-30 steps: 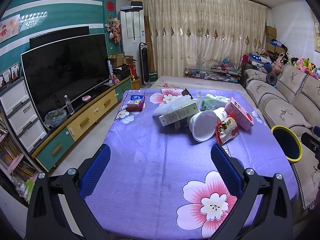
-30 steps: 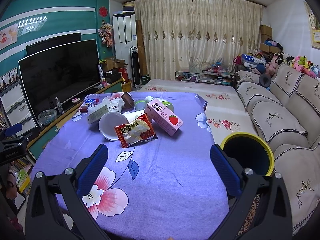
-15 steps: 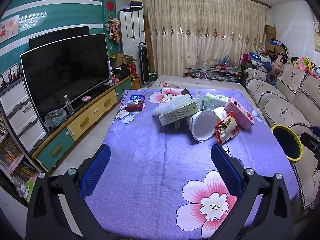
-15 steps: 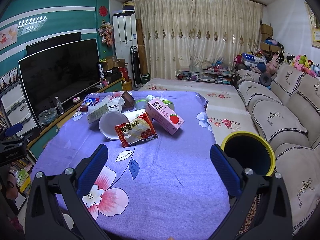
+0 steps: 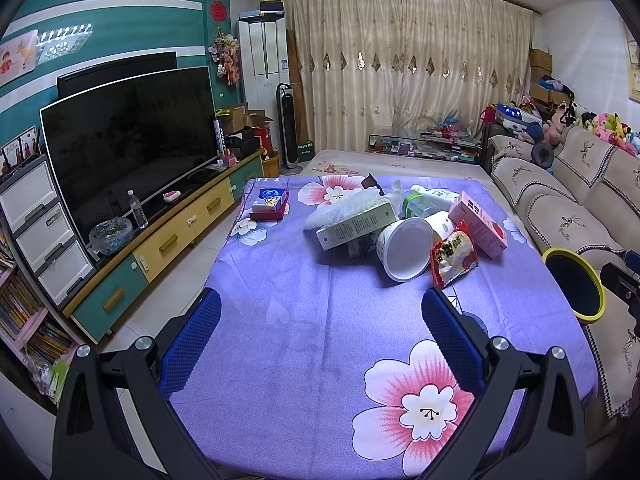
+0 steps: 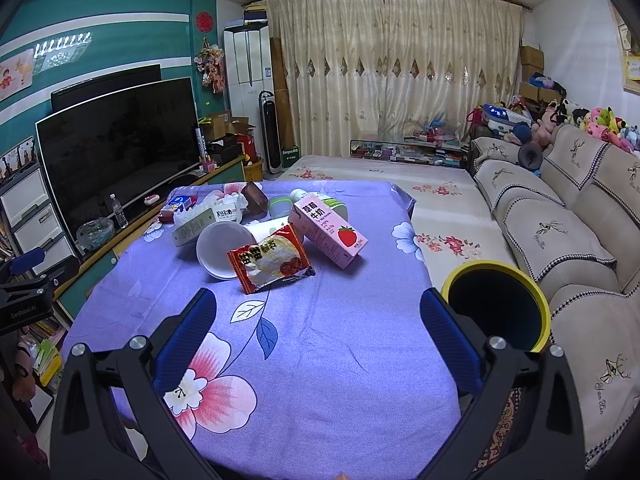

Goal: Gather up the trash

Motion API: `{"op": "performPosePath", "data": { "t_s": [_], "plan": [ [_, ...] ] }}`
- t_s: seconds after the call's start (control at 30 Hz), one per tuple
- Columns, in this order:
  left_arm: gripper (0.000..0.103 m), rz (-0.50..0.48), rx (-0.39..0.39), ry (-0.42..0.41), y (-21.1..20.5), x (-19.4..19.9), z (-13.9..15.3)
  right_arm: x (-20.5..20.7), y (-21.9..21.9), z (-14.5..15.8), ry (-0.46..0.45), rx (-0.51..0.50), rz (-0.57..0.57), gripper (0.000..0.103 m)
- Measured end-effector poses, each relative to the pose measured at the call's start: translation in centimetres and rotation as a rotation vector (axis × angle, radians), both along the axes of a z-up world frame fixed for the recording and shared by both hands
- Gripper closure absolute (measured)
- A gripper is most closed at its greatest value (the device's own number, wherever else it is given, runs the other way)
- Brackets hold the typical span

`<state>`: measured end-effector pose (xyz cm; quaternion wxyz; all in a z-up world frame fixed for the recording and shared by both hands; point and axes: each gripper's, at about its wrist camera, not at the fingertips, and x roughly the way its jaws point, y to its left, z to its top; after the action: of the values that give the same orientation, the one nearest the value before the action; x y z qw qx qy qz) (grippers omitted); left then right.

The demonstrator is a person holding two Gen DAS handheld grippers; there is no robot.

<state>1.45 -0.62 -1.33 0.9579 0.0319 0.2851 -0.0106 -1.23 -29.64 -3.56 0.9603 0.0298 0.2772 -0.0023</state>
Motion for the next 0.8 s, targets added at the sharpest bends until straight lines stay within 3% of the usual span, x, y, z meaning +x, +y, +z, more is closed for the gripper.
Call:
{"op": "performPosePath", "data": {
  "t_s": [0.8],
  "plan": [
    [0.004,-0.007,0.003,0.007,-0.56,0.26,-0.62,0.37,-0.12,-0.55,0.009,0.005,-0.001,0.006]
  ]
}}
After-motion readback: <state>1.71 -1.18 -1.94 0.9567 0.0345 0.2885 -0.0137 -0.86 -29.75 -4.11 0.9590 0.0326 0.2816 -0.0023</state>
